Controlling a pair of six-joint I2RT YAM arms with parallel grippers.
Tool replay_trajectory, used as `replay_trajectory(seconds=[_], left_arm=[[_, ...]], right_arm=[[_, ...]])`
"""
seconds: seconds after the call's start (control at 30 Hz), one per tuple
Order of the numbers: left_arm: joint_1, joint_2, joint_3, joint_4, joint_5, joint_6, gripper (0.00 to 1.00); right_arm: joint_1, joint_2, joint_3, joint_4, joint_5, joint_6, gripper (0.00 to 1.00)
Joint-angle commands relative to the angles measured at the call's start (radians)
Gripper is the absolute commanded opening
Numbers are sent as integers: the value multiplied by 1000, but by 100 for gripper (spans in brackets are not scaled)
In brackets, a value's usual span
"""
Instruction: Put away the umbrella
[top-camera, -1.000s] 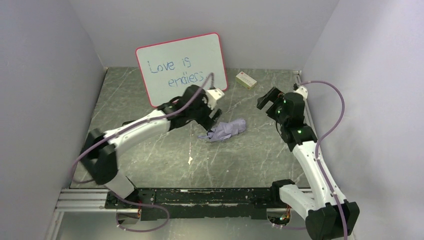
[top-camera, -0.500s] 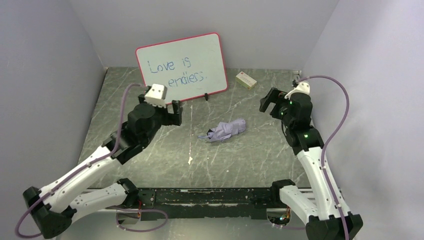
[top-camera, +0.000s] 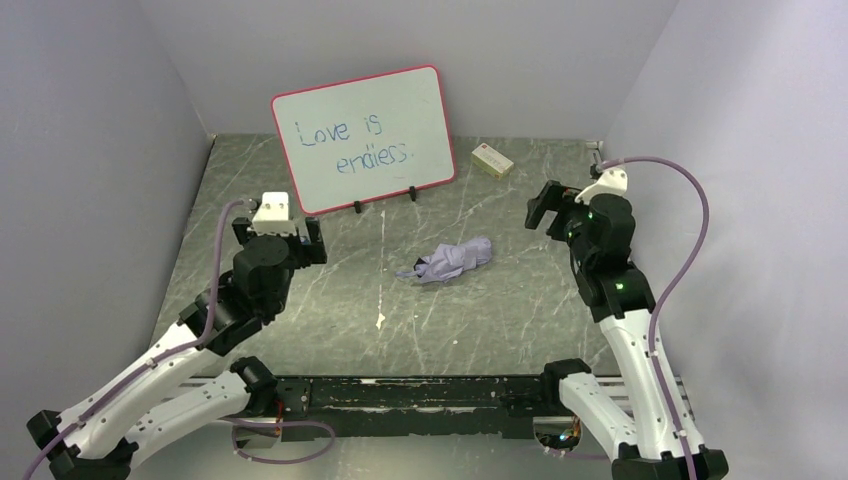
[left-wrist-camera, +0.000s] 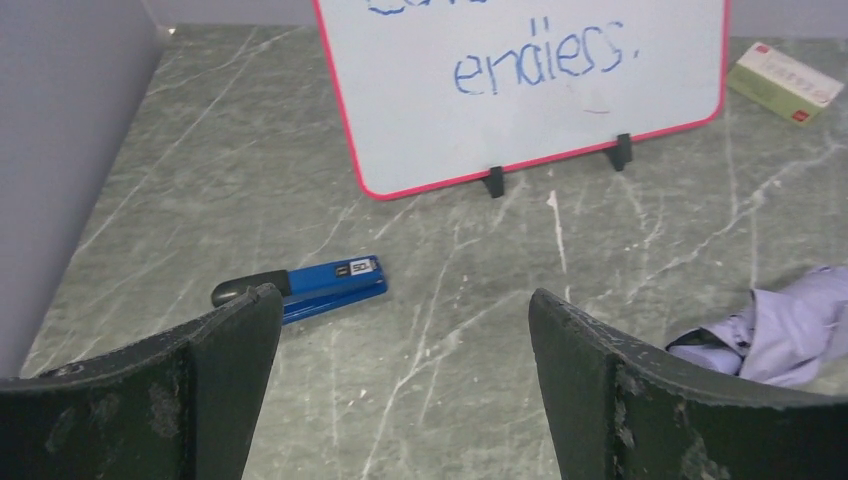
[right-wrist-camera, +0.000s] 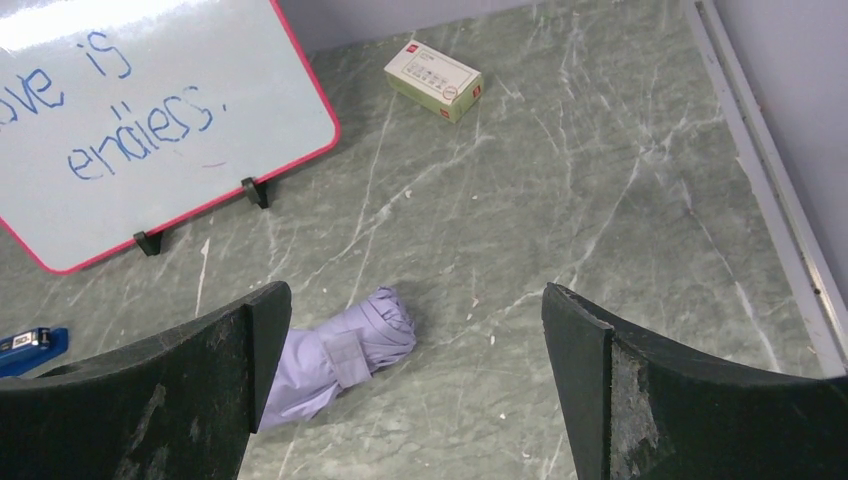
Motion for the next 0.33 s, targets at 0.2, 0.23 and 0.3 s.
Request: replay_trajectory(seconds=[0.2, 0.23, 0.3], left_arm=[[0, -25, -48, 20, -111, 35, 96], [0, -24, -50, 23, -115, 41, 96], [2, -20, -56, 35, -123, 55, 96]], right_arm=[[-2, -42, -12, 16, 111, -1, 100], [-3, -44, -13, 17, 111, -5, 100], [-3, -36, -3, 4, 125, -3, 100]])
